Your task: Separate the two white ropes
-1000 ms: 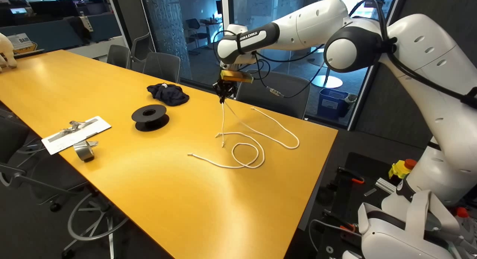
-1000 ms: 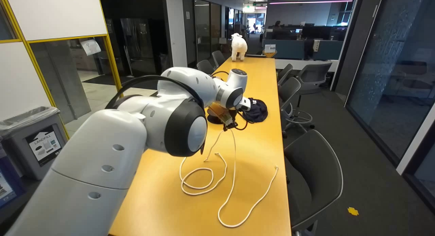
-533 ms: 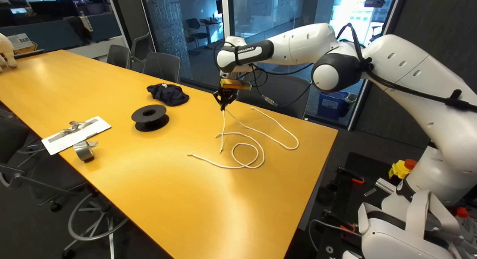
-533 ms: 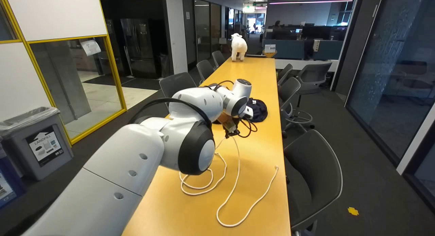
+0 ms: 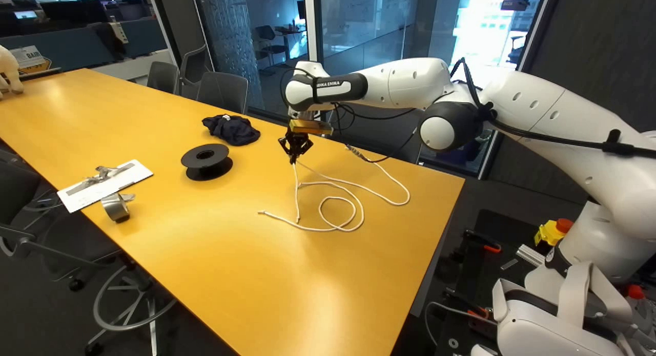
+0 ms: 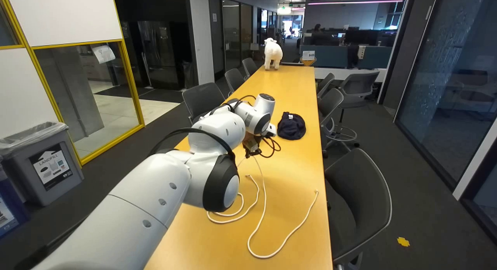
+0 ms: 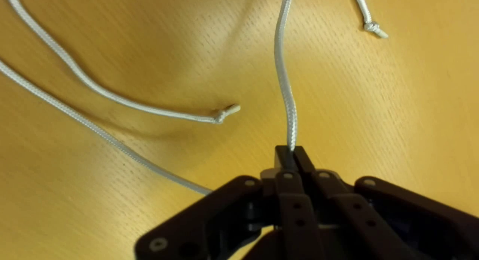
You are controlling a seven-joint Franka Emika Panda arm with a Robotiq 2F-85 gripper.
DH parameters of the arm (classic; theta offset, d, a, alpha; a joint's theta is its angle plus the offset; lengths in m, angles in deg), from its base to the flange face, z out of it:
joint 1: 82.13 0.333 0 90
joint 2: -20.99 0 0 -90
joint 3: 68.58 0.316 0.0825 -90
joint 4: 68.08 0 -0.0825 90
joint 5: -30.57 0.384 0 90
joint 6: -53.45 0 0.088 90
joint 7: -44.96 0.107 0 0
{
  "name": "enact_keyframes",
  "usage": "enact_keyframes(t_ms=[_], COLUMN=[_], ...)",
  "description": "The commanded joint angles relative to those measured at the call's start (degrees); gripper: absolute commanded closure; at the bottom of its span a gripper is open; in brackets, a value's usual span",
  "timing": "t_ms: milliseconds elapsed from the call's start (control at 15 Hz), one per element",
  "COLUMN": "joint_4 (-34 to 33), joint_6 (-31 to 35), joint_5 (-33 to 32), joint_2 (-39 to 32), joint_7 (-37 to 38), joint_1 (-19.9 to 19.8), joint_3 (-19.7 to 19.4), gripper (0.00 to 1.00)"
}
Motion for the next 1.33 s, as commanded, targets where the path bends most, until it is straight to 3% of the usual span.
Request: enact_keyframes(t_ms=[0,667,1267], joint_4=[-6.7,-7.6,-7.9], joint_6=[-1.1,0.5,7.8], joint_5=[-0.7,-2.6,-2.5], joint_2=[-4.2,-5.6,-6.8], joint_7=[1.8,2.9,4.1], joint_1=[0.8,0.9,0.7], joint_3=[-0.3,-1.8,-1.8], gripper=[0.99,0.99,0.99])
